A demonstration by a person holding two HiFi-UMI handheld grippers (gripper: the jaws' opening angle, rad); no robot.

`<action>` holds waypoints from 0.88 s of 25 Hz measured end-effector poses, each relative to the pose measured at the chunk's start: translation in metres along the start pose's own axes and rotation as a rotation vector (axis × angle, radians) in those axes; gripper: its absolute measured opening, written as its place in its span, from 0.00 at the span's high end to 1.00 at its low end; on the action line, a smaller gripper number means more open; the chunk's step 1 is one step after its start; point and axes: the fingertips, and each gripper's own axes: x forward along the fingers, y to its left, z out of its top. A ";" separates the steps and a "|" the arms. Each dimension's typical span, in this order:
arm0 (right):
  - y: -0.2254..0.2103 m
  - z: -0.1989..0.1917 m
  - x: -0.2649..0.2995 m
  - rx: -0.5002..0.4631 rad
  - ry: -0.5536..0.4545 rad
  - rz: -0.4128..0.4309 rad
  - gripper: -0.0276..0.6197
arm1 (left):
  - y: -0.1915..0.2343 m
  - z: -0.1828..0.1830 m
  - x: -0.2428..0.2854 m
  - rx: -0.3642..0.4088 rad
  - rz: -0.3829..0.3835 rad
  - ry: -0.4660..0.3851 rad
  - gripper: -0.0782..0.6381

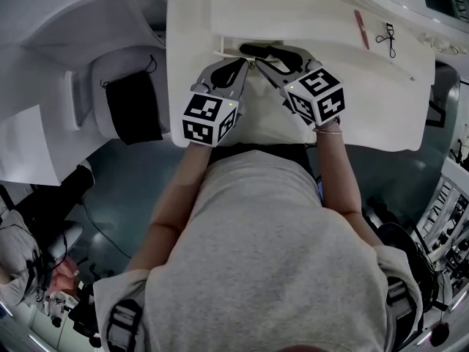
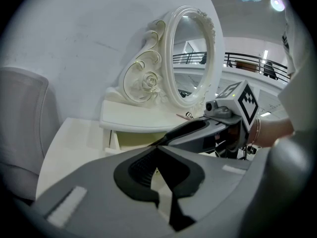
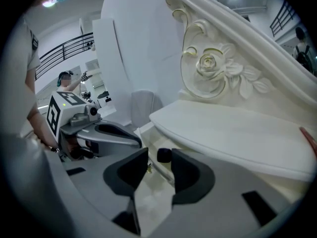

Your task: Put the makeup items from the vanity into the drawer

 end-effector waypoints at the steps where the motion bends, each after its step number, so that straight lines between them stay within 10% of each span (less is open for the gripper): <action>1: 0.000 -0.001 0.000 -0.001 0.003 -0.003 0.77 | 0.000 0.000 0.000 0.001 -0.001 0.000 0.88; 22: 0.000 -0.004 -0.017 0.026 -0.044 -0.084 0.77 | -0.008 -0.002 -0.001 0.019 -0.040 -0.002 0.88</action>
